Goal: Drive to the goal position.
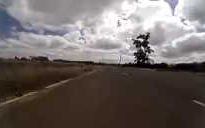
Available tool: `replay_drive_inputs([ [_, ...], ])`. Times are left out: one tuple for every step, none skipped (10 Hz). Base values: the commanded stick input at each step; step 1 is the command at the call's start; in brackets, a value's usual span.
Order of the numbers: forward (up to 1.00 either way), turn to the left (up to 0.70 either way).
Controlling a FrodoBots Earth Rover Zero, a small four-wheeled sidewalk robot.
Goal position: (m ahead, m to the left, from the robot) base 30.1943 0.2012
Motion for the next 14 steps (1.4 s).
replay_drive_inputs([
  [0.85,0.00],
  [0.85,0.00],
  [0.85,0.00],
  [0.85,0.00],
  [0.85,0.00],
  [0.85,0.00],
  [0.85,0.00],
  [0.85,0.00],
  [0.85,0.00],
  [0.85,0.00],
  [0.85,0.00],
  [0.85,0.00],
  [0.85,0.00],
  [0.85,0.00],
])
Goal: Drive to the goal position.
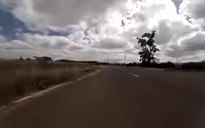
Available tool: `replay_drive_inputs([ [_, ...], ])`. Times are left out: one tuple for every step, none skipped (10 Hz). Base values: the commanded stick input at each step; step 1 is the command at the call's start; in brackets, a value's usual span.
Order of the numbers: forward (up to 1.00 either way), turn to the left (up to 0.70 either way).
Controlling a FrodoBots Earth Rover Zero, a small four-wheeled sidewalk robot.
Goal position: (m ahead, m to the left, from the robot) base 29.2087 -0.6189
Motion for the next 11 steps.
replay_drive_inputs([
  [0.85,0.00],
  [0.85,0.00],
  [0.85,0.00],
  [0.85,0.00],
  [0.85,0.00],
  [0.85,0.00],
  [0.85,0.00],
  [0.85,0.00],
  [0.85,0.00],
  [0.85,-0.09],
  [0.85,-0.33],
])
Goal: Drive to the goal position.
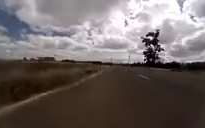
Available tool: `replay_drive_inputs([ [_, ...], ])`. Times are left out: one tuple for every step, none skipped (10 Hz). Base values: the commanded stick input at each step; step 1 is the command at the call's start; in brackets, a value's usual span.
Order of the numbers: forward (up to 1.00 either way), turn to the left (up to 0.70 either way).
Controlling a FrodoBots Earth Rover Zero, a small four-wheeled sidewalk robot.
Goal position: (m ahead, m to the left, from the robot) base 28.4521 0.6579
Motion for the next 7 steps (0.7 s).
replay_drive_inputs([
  [0.85,-0.34],
  [0.85,-0.34],
  [0.85,-0.34],
  [0.85,-0.34],
  [0.85,-0.34],
  [0.85,-0.34],
  [0.85,-0.34],
])
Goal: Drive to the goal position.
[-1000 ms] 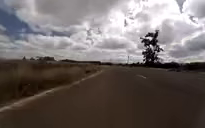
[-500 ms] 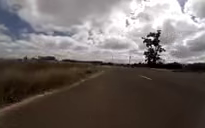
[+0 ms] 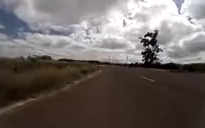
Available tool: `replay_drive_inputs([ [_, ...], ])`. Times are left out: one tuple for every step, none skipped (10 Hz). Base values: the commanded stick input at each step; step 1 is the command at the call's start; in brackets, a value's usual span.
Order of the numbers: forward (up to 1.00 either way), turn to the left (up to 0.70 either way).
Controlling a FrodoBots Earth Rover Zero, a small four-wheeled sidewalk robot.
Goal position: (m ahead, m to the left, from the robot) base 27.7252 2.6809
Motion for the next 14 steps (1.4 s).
replay_drive_inputs([
  [0.85,-0.20],
  [0.85,0.00],
  [0.85,0.00],
  [0.85,0.00],
  [0.85,0.00],
  [0.85,0.00],
  [0.85,0.00],
  [0.85,0.00],
  [0.85,0.00],
  [0.85,0.00],
  [0.85,0.00],
  [0.85,0.00],
  [0.85,0.00],
  [0.85,0.00],
])
